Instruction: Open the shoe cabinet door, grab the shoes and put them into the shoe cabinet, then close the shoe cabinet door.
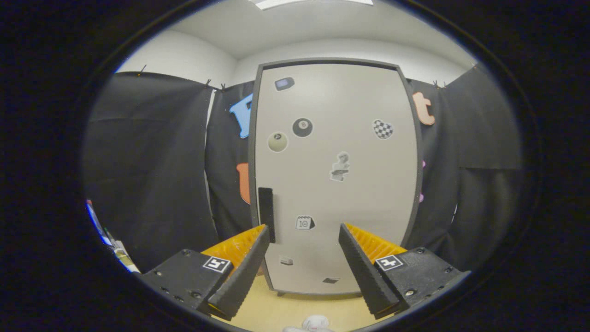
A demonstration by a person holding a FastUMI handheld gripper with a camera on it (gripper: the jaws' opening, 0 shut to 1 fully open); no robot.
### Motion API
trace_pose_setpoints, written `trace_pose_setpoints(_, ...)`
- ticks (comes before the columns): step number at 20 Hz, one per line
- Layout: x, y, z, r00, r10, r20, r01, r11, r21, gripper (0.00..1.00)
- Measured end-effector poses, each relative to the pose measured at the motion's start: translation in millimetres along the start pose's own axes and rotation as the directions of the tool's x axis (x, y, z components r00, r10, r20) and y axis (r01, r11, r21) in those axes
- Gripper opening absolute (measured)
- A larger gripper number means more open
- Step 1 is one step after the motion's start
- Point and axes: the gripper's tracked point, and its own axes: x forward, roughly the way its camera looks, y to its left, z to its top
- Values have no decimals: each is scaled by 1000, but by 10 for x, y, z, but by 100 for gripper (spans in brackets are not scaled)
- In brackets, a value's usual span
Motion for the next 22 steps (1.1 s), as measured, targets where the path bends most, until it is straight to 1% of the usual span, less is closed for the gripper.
trace_pose_setpoints(2, 266, 201, -24, 1000, 13, -5, -13, 1000, -8, 99)
trace_pose_setpoints(4, 500, 324, -63, 1000, 11, -14, -10, 1000, 12, 99)
trace_pose_setpoints(9, 1029, 441, -207, 998, -13, -54, 15, 999, 42, 98)
trace_pose_setpoints(12, 1216, 447, -237, 998, -38, -57, 39, 999, 27, 94)
trace_pose_setpoints(14, 1278, 402, -273, 996, -60, -64, 63, 997, 39, 86)
trace_pose_setpoints(15, 1309, 382, -293, 995, -65, -71, 68, 996, 49, 80)
trace_pose_setpoints(16, 1344, 358, -312, 995, -69, -77, 73, 996, 53, 77)
trace_pose_setpoints(20, 1457, 379, -339, 995, -47, -90, 53, 996, 65, 68)
trace_pose_setpoints(21, 1436, 422, -362, 994, -43, -100, 49, 997, 63, 65)
trace_pose_setpoints(22, 1437, 462, -386, 993, -36, -111, 43, 997, 62, 58)
